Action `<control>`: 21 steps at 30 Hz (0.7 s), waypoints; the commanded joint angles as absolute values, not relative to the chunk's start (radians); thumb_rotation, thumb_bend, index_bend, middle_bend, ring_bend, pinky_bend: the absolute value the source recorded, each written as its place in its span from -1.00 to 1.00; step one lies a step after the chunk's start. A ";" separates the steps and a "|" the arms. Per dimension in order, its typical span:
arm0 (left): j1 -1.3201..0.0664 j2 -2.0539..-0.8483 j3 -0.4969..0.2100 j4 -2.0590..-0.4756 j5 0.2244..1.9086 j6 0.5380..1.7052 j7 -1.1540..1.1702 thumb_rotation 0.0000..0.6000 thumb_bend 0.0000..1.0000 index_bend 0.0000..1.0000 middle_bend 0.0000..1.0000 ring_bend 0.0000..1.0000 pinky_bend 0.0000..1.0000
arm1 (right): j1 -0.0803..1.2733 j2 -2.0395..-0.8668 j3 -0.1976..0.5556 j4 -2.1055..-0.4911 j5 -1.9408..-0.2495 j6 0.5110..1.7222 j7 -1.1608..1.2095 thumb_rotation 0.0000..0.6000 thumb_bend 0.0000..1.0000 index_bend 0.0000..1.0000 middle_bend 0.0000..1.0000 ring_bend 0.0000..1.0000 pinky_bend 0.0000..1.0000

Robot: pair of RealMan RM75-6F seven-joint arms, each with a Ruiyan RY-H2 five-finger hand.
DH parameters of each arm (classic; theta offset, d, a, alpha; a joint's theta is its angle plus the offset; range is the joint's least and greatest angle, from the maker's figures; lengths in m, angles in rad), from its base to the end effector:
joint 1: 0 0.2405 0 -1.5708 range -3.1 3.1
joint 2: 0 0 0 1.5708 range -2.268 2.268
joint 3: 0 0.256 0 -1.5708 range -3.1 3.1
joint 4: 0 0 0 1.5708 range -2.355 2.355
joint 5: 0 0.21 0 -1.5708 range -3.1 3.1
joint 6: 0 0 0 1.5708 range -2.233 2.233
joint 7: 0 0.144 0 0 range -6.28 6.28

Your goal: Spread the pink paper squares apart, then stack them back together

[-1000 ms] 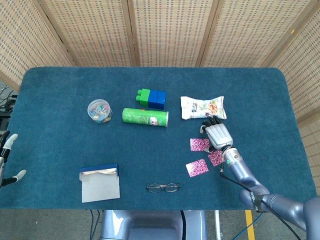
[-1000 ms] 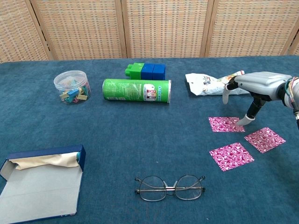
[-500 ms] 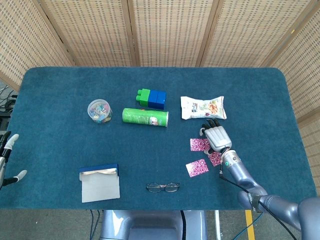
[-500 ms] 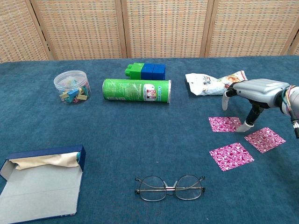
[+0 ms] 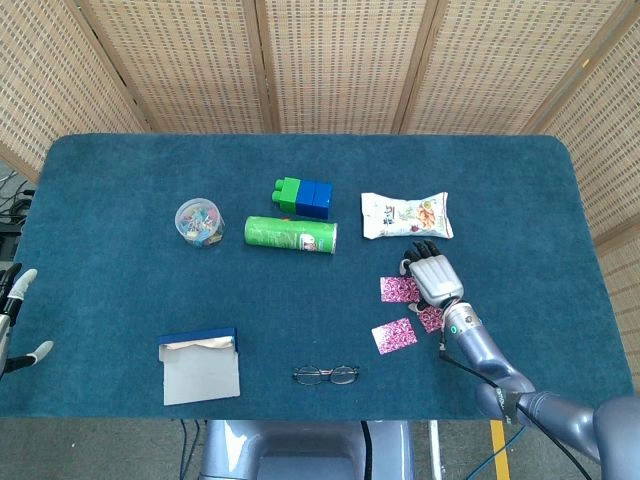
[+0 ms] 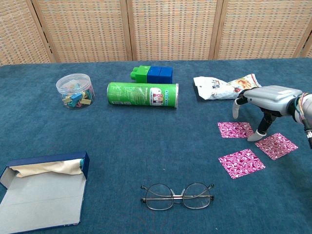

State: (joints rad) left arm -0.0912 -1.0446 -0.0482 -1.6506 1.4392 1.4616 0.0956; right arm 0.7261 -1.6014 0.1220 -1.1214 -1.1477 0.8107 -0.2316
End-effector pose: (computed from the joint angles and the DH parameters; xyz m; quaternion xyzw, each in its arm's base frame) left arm -0.3169 0.1823 0.1797 -0.6051 -0.3664 -0.3354 0.6222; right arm -0.2312 -0.3739 -0.0189 0.7574 -0.3722 0.2683 0.4646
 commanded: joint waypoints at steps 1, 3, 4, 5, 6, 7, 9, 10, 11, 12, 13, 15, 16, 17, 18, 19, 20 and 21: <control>-0.090 -1.045 -0.049 -1.651 1.438 1.463 0.096 1.00 -0.73 -0.93 -1.00 -1.00 -1.00 | 0.727 -1.605 0.121 -1.109 -1.153 0.807 -0.229 1.00 -0.74 -0.29 -0.58 -1.00 -1.00; -0.090 -1.047 -0.048 -1.651 1.438 1.463 0.098 1.00 -0.73 -0.93 -1.00 -1.00 -1.00 | 0.730 -1.606 0.122 -1.100 -1.155 0.802 -0.227 1.00 -0.74 -0.29 -0.58 -1.00 -1.00; -0.090 -1.047 -0.048 -1.651 1.437 1.462 0.099 1.00 -0.73 -0.93 -1.00 -1.00 -1.00 | 0.731 -1.607 0.122 -1.097 -1.156 0.800 -0.226 1.00 -0.74 -0.29 -0.58 -1.00 -1.00; -0.090 -1.047 -0.048 -1.651 1.436 1.461 0.099 1.00 -0.73 -0.93 -1.00 -1.00 -1.00 | 0.732 -1.608 0.123 -1.093 -1.157 0.798 -0.226 1.00 -0.74 -0.29 -0.58 -1.00 -1.00; -0.090 -1.048 -0.048 -1.651 1.436 1.461 0.100 1.00 -0.73 -0.93 -1.00 -1.00 -1.00 | 0.734 -1.608 0.123 -1.088 -1.158 0.796 -0.227 1.00 -0.74 -0.29 -0.58 -1.00 -1.00; -0.090 -1.048 -0.048 -1.650 1.435 1.460 0.100 1.00 -0.73 -0.93 -1.00 -1.00 -1.00 | 0.735 -1.610 0.123 -1.084 -1.158 0.794 -0.228 1.00 -0.74 -0.29 -0.58 -1.00 -1.00; -0.091 -1.050 -0.048 -1.649 1.433 1.458 0.102 1.00 -0.73 -0.93 -1.00 -1.00 -1.00 | 0.737 -1.612 0.125 -1.074 -1.158 0.790 -0.227 1.00 -0.74 -0.29 -0.58 -1.00 -1.00; -0.091 -1.050 -0.049 -1.649 1.432 1.457 0.102 1.00 -0.73 -0.93 -1.00 -1.00 -1.00 | 0.738 -1.614 0.126 -1.070 -1.158 0.789 -0.227 1.00 -0.74 -0.29 -0.58 -1.00 -1.00; -0.091 -1.051 -0.049 -1.649 1.432 1.457 0.103 1.00 -0.73 -0.93 -1.00 -1.00 -1.00 | 0.740 -1.615 0.127 -1.065 -1.160 0.787 -0.227 1.00 -0.74 -0.29 -0.58 -1.00 -1.00; -0.092 -1.051 -0.050 -1.648 1.431 1.456 0.104 1.00 -0.73 -0.93 -1.00 -1.00 -1.00 | 0.741 -1.617 0.128 -1.057 -1.161 0.785 -0.226 1.00 -0.74 -0.29 -0.58 -1.00 -1.00; -0.092 -1.051 -0.050 -1.648 1.430 1.456 0.103 1.00 -0.73 -0.93 -1.00 -1.00 -1.00 | 0.743 -1.618 0.128 -1.053 -1.162 0.783 -0.226 1.00 -0.74 -0.29 -0.58 -1.00 -1.00; -0.092 -1.052 -0.050 -1.647 1.429 1.456 0.104 1.00 -0.73 -0.93 -1.00 -1.00 -1.00 | 0.749 -1.620 0.130 -1.040 -1.164 0.776 -0.229 1.00 -0.74 -0.29 -0.58 -1.00 -1.00; -0.091 -1.053 -0.050 -1.647 1.428 1.456 0.104 1.00 -0.73 -0.93 -1.00 -1.00 -1.00 | 0.752 -1.621 0.132 -1.034 -1.164 0.773 -0.230 1.00 -0.74 -0.29 -0.58 -1.00 -1.00; -0.091 -1.053 -0.050 -1.646 1.427 1.455 0.104 1.00 -0.73 -0.93 -1.00 -1.00 -1.00 | 0.754 -1.622 0.133 -1.030 -1.164 0.769 -0.230 1.00 -0.74 -0.29 -0.58 -1.00 -1.00; -0.091 -1.054 -0.050 -1.646 1.426 1.455 0.105 1.00 -0.73 -0.93 -1.00 -1.00 -1.00 | 0.756 -1.622 0.134 -1.026 -1.164 0.766 -0.230 1.00 -0.74 -0.29 -0.58 -1.00 -1.00; -0.091 -1.055 -0.050 -1.645 1.425 1.454 0.105 1.00 -0.73 -0.93 -1.00 -1.00 -1.00 | 0.758 -1.623 0.135 -1.023 -1.165 0.765 -0.231 1.00 -0.74 -0.29 -0.58 -1.00 -1.00; -0.090 -1.055 -0.050 -1.645 1.424 1.454 0.104 1.00 -0.73 -0.93 -1.00 -1.00 -1.00 | 0.759 -1.623 0.135 -1.019 -1.167 0.764 -0.231 1.00 -0.74 -0.29 -0.58 -1.00 -1.00; -0.090 -1.055 -0.050 -1.644 1.423 1.454 0.104 1.00 -0.73 -0.93 -1.00 -1.00 -1.00 | 0.761 -1.624 0.135 -1.015 -1.168 0.763 -0.233 1.00 -0.74 -0.29 -0.58 -1.00 -1.00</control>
